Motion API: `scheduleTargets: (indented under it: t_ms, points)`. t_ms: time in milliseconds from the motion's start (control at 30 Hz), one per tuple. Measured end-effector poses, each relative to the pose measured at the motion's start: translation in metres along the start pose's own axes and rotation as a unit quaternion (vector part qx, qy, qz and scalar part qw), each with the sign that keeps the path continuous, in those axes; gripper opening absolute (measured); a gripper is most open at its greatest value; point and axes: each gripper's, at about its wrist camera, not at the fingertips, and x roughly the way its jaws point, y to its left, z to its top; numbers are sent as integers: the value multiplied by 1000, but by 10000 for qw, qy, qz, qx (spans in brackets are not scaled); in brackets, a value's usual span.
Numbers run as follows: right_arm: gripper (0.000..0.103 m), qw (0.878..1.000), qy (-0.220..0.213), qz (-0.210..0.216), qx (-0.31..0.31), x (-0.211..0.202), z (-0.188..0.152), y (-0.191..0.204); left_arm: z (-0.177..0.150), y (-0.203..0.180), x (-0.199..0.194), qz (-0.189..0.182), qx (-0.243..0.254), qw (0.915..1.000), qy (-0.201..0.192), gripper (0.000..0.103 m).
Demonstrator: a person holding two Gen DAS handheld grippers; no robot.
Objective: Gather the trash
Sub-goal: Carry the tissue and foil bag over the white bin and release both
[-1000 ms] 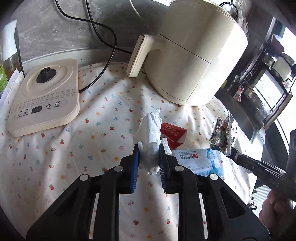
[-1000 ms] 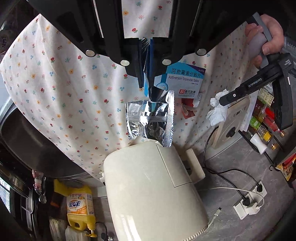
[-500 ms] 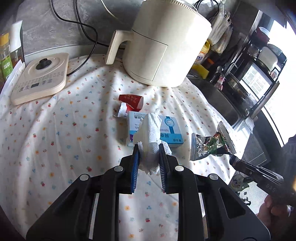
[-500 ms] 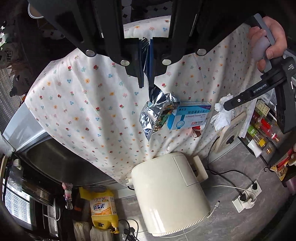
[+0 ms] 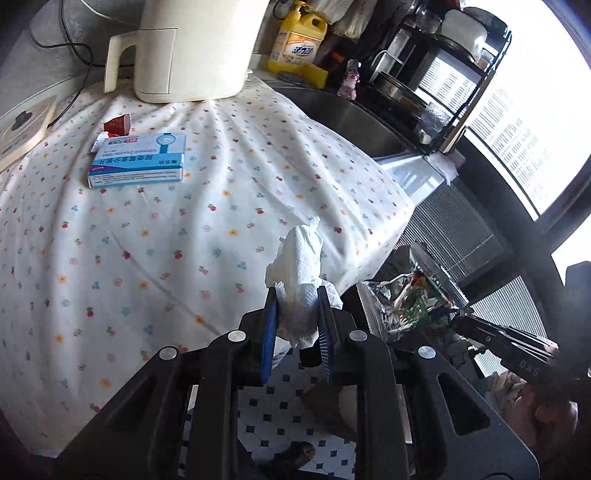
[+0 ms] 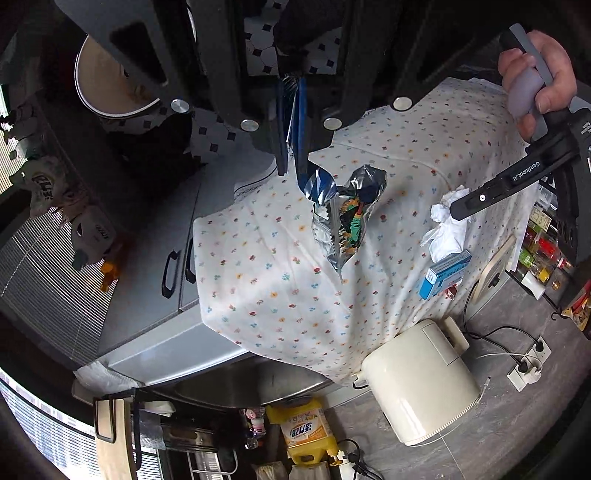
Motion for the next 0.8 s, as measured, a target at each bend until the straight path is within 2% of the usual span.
scheduleTargets:
  t_ms: [367, 667, 767, 800]
  points:
    - [6, 9956, 47, -494, 795, -48, -66, -129, -50, -126, 47, -493, 678, 9951, 532, 20]
    - [7, 9886, 409, -645, 1298, -45, -118, -200, -94, -194, 91, -654, 1120, 9855, 1093, 20]
    - [13, 9836, 641, -621, 1568, -36, -137, -218, -105, -208, 105, -675, 1212, 9824, 1254, 20]
    - [29, 9822, 656, -660, 1633, -36, -142, -223, -109, -211, 109, -684, 1244, 9812, 1308, 21]
